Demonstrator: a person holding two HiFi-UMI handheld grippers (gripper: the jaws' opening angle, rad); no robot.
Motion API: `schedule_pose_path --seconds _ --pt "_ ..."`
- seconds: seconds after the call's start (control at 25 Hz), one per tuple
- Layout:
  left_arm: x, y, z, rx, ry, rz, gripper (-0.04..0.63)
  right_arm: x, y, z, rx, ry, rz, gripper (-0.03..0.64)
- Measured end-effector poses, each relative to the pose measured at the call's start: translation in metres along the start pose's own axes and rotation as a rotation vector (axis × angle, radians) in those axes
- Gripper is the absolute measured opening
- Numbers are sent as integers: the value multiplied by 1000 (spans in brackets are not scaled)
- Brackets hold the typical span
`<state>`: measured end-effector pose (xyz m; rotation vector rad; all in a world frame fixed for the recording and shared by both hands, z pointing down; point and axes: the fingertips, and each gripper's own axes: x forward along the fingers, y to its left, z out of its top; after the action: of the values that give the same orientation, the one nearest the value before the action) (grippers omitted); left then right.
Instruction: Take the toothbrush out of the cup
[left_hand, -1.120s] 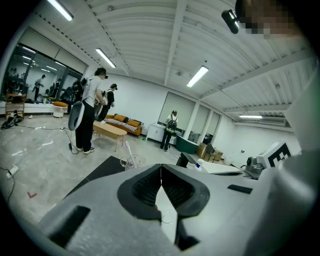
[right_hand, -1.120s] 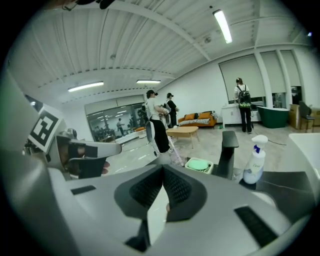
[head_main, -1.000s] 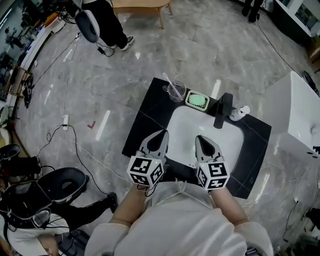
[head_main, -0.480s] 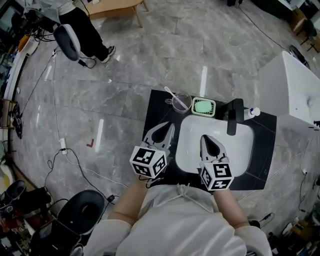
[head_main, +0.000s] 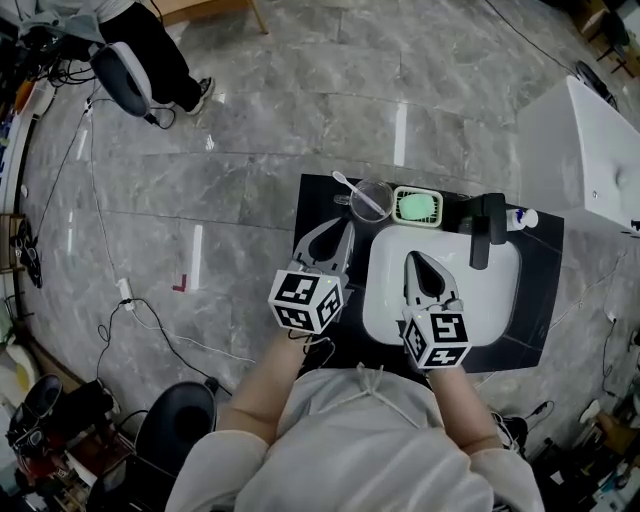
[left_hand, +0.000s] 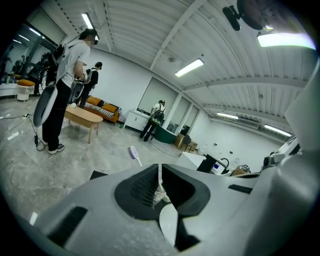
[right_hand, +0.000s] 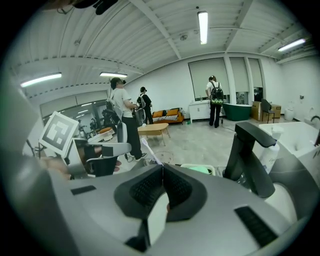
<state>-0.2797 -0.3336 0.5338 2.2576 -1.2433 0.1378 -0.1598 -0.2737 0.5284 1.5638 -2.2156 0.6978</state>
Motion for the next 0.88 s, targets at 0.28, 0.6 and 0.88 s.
schedule_pose_path --seconds 0.28,0.6,0.88 --pt "33 20 -13 -51 65 8 61 13 -12 -12 -10 53 7 26" --pt "64 44 -14 -161 105 32 158 30 -26 -16 2 86 10 26" --pt "79 55 -15 -124 142 75 158 39 -28 -17 15 99 20 26"
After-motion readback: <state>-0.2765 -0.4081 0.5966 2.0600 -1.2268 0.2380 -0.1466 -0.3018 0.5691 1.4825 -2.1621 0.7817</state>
